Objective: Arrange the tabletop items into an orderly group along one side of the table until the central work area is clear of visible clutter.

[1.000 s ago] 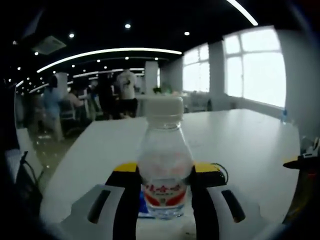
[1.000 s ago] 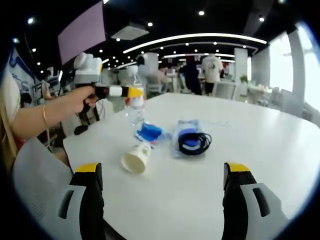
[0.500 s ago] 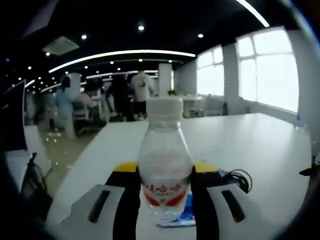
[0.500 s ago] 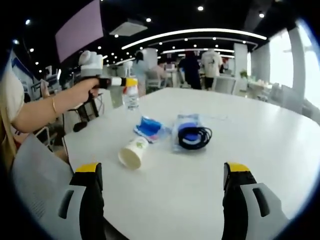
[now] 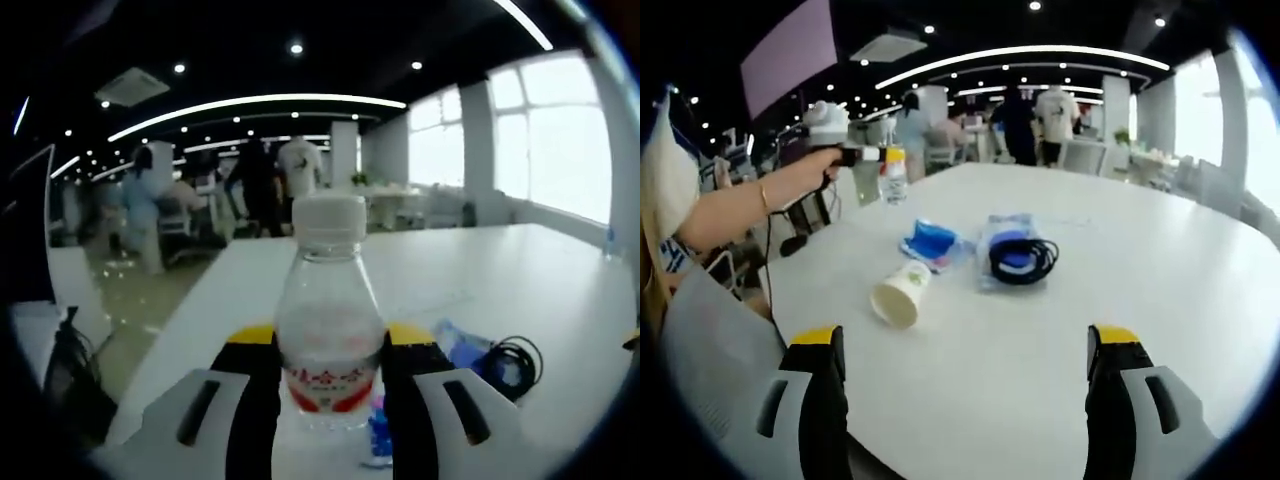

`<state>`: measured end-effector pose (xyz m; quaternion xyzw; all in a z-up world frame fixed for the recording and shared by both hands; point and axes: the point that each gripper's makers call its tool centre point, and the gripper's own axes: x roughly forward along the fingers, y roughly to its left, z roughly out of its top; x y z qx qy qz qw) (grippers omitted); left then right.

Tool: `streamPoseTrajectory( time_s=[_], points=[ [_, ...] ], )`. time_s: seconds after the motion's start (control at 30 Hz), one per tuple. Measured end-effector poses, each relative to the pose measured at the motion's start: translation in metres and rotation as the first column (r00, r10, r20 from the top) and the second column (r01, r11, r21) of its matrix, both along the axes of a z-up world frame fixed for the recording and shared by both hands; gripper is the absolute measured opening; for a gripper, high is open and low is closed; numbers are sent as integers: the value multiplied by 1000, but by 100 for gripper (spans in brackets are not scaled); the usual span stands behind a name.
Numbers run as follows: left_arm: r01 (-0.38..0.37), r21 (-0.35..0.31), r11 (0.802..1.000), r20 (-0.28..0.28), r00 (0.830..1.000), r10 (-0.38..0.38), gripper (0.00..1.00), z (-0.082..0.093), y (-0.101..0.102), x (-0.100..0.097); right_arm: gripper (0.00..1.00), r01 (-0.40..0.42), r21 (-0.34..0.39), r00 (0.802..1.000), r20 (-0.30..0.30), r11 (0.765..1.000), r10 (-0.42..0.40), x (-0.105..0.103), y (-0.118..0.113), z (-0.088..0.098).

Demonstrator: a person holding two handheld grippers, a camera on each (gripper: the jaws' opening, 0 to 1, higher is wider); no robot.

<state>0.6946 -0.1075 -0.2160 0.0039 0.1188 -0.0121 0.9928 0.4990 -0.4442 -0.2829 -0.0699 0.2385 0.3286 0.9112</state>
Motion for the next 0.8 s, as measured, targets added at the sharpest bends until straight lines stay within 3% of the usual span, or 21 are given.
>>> streamPoseTrajectory(
  time_s=[0.33, 0.8],
  points=[
    [-29, 15, 999, -20, 999, 29, 36, -24, 28, 23, 99, 14, -18, 1000, -20, 1000, -14, 1, -3, -5],
    [-68, 14, 998, -40, 997, 68, 36, -55, 53, 50, 99, -8, 7, 999, -47, 1000, 8, 13, 13, -8]
  ],
)
